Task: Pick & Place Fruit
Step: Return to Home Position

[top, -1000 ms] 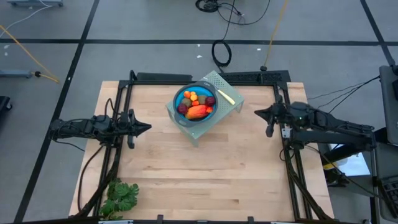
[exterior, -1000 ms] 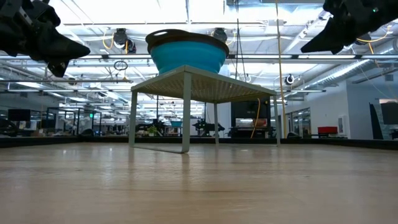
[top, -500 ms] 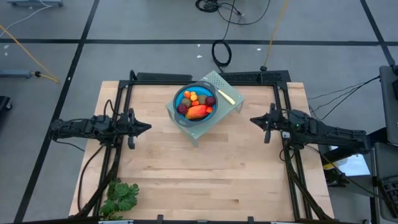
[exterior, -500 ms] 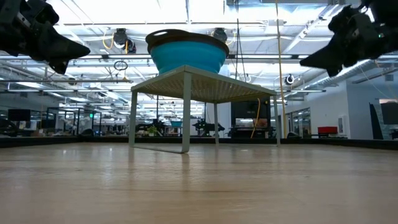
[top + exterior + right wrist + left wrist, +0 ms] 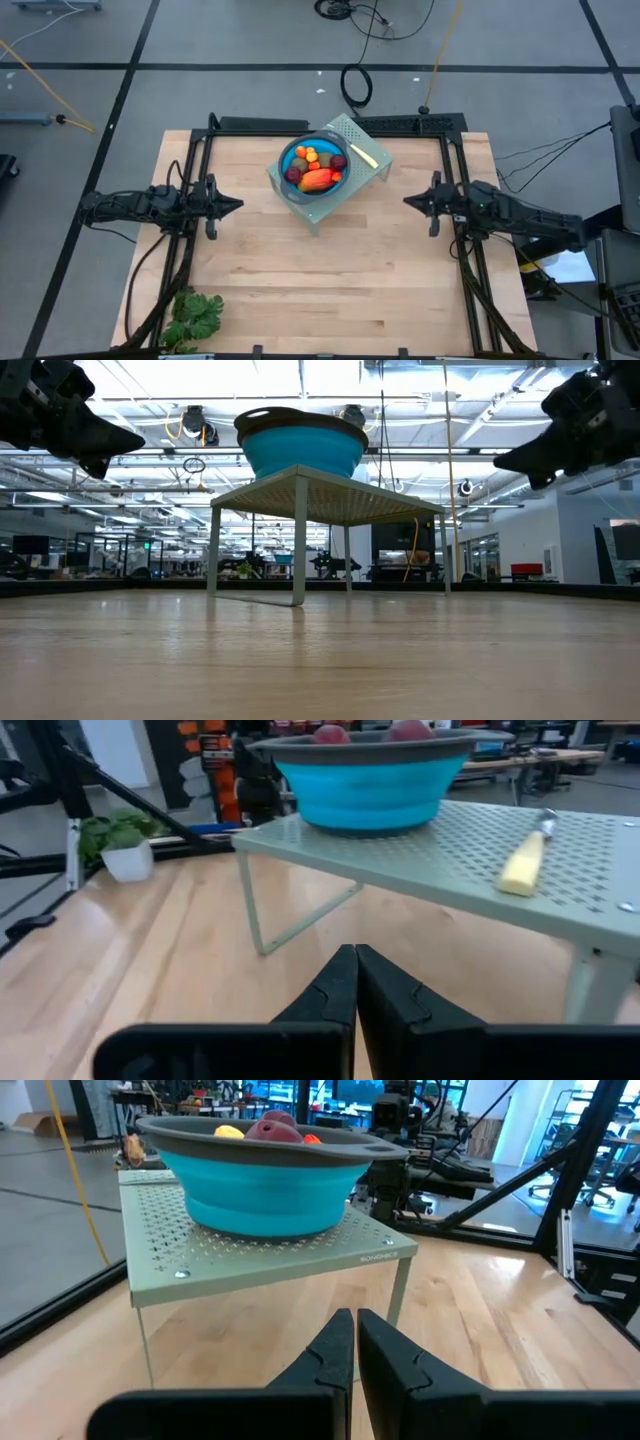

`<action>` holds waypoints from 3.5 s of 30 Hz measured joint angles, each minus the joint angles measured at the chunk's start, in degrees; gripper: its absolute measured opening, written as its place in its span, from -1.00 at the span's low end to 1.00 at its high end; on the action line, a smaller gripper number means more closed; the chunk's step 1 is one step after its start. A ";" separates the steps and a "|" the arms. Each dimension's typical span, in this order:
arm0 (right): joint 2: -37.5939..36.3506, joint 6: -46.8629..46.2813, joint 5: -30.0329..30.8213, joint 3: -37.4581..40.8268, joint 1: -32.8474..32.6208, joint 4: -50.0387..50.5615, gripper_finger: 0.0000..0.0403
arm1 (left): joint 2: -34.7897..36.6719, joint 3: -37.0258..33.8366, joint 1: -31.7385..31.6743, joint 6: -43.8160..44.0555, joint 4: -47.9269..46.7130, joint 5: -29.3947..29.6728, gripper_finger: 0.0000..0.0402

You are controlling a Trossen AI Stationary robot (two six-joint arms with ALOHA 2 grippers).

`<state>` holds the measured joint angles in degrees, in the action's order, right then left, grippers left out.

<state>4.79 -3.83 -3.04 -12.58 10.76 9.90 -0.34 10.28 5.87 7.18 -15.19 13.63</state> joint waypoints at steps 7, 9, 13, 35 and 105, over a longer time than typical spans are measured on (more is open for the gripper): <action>-4.69 -0.11 1.46 0.00 0.02 6.33 -1.00 | -0.02 0.00 0.00 -0.28 -0.03 0.00 -0.92; -4.58 0.11 1.48 0.00 0.02 6.83 -1.00 | -0.01 0.00 0.00 -2.13 -0.04 -0.01 -0.92; -4.56 0.96 1.49 1.09 0.02 5.63 -1.00 | -0.01 0.00 0.00 -5.07 -0.05 0.46 -0.92; -4.56 -2.32 1.72 3.17 0.04 3.53 -1.00 | -0.02 0.01 0.00 -5.89 -0.01 0.49 -0.92; -4.49 -2.36 1.46 3.21 0.04 3.61 -1.00 | 0.00 0.00 0.00 -5.44 -0.01 0.44 -0.92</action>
<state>0.30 -6.19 -1.58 -9.37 10.81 13.52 -0.34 10.28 5.87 1.74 -15.20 14.07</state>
